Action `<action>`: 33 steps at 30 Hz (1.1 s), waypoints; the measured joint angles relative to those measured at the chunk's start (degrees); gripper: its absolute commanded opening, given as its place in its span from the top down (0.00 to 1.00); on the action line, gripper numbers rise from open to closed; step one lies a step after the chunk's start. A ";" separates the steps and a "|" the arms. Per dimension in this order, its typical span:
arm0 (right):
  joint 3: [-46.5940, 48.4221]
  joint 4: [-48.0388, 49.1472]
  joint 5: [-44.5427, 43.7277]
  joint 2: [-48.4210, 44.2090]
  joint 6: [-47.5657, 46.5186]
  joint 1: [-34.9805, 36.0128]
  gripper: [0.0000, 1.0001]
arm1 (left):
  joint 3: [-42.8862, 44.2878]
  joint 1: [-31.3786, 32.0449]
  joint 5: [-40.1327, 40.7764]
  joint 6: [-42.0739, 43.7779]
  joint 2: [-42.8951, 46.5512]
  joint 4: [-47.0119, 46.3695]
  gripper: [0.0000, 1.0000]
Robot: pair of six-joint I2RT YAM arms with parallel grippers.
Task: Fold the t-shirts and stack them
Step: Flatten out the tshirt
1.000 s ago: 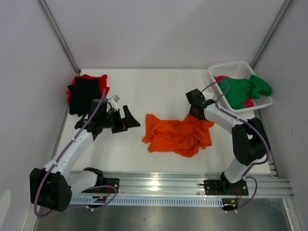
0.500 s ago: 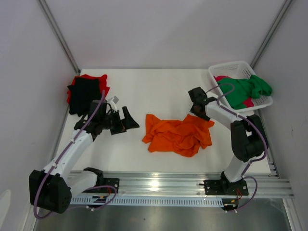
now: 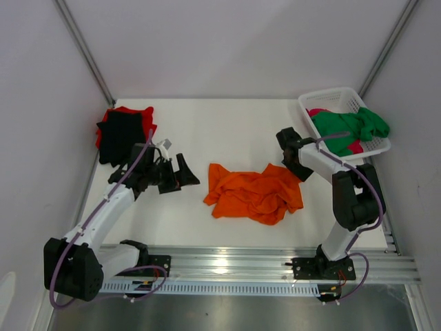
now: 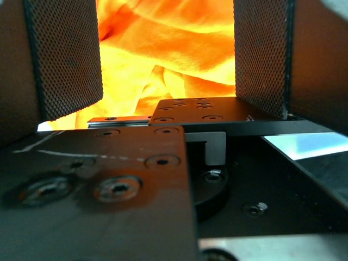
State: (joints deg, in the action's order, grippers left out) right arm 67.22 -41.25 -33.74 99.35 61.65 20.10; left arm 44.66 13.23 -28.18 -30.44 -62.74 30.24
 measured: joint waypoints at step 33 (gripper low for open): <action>-2.64 1.57 2.82 3.45 7.32 -3.48 0.39 | 4.48 -0.79 0.02 2.69 -1.33 2.99 0.00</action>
State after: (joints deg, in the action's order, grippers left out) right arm 64.58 -39.68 -30.92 102.80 68.97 16.62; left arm 49.15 12.45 -28.16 -27.75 -64.07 33.23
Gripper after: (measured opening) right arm 0.636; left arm 0.994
